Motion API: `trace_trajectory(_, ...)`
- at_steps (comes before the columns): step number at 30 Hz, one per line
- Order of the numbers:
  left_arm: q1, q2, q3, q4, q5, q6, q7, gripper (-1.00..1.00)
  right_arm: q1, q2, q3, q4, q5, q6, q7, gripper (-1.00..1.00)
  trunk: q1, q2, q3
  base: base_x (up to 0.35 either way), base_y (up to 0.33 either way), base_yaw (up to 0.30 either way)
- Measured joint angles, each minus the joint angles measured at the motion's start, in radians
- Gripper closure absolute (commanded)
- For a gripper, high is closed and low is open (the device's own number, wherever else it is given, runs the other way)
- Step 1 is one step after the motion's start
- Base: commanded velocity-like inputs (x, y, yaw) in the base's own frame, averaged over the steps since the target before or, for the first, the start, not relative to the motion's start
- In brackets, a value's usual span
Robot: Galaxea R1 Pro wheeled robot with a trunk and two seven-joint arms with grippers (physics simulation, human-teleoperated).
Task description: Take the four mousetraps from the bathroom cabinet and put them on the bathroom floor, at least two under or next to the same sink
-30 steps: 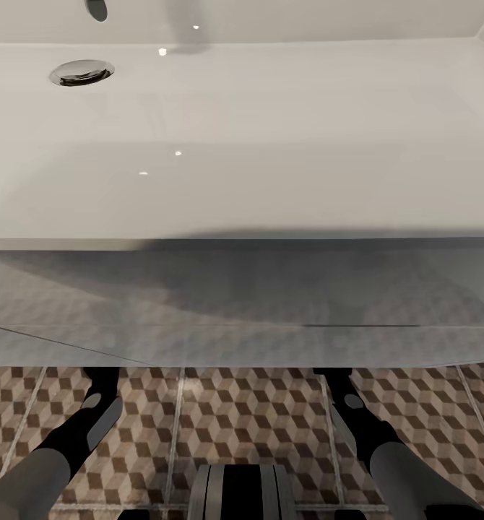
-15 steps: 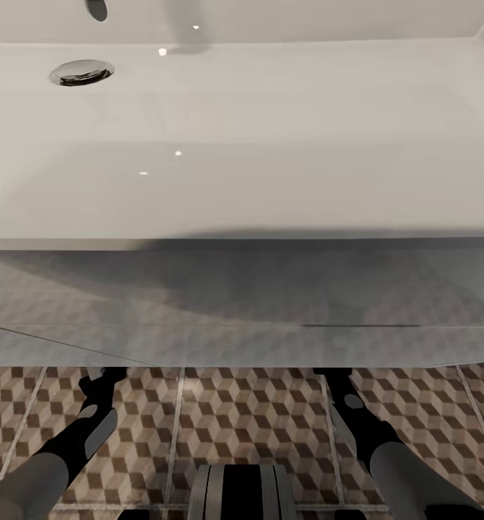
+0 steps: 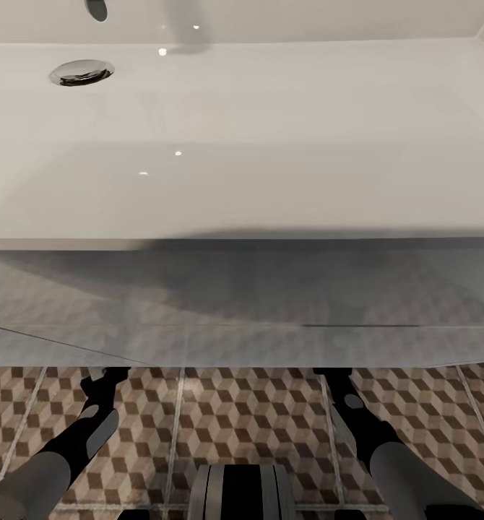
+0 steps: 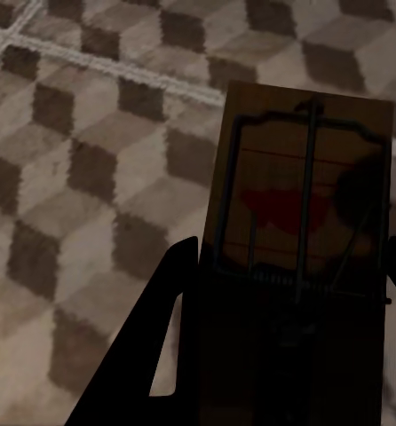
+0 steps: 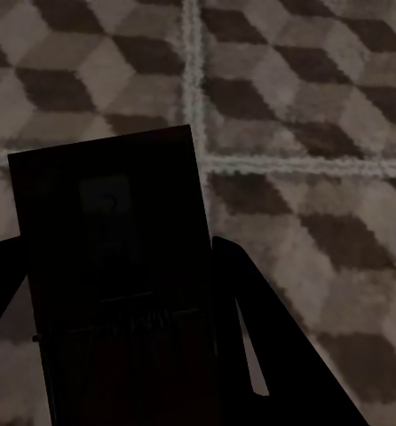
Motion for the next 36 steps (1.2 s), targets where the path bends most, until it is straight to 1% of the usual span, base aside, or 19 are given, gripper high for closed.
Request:
trace_trajectory(6, -0.002, -0.001, 0.0, 0.0, 0.0, 0.001, -0.004, 1.0, 0.0, 0.0, 0.0, 0.0, 0.0, 0.0, 0.0, 1.0, 0.0, 0.0, 0.0, 0.0, 0.0, 0.0)
trace_trajectory(8, -0.003, -0.001, 0.0, 0.0, 0.0, 0.003, -0.017, 1.0, 0.0, 0.0, 0.0, 0.0, 0.0, 0.0, 0.0, 1.0, 0.0, 0.0, 0.0, 0.0, 0.0, 0.0)
trace_trajectory(11, -0.007, 0.0, 0.0, 0.0, -0.001, 0.04, -0.05, 1.0, 0.0, 0.0, 0.0, 0.0, 0.0, 0.0, 0.0, 1.0, 0.0, 0.0, 0.0, 0.0, 0.0, 0.0)
trace_trajectory(14, -0.019, 0.0, 0.0, -0.001, -0.001, 0.102, -0.064, 1.0, 0.0, 0.0, -0.001, 0.0, 0.0, 0.0, 0.0, 1.0, 0.0, 0.0, 0.0, 0.0, 0.0, 0.0)
trace_trajectory(18, -0.029, 0.0, 0.0, -0.005, 0.0, 0.131, -0.069, 1.0, 0.0, 0.0, -0.001, 0.0, 0.0, 0.0, 0.0, 1.0, 0.0, 0.0, 0.0, 0.0, 0.0, 0.0)
trace_trajectory(36, -0.034, -0.003, -0.001, -0.001, -0.002, 0.151, -0.072, 1.0, 0.0, 0.0, 0.0, 0.0, 0.0, 0.0, 0.0, 1.0, 0.0, 0.0, 0.0, 0.0, 0.0, 0.0)
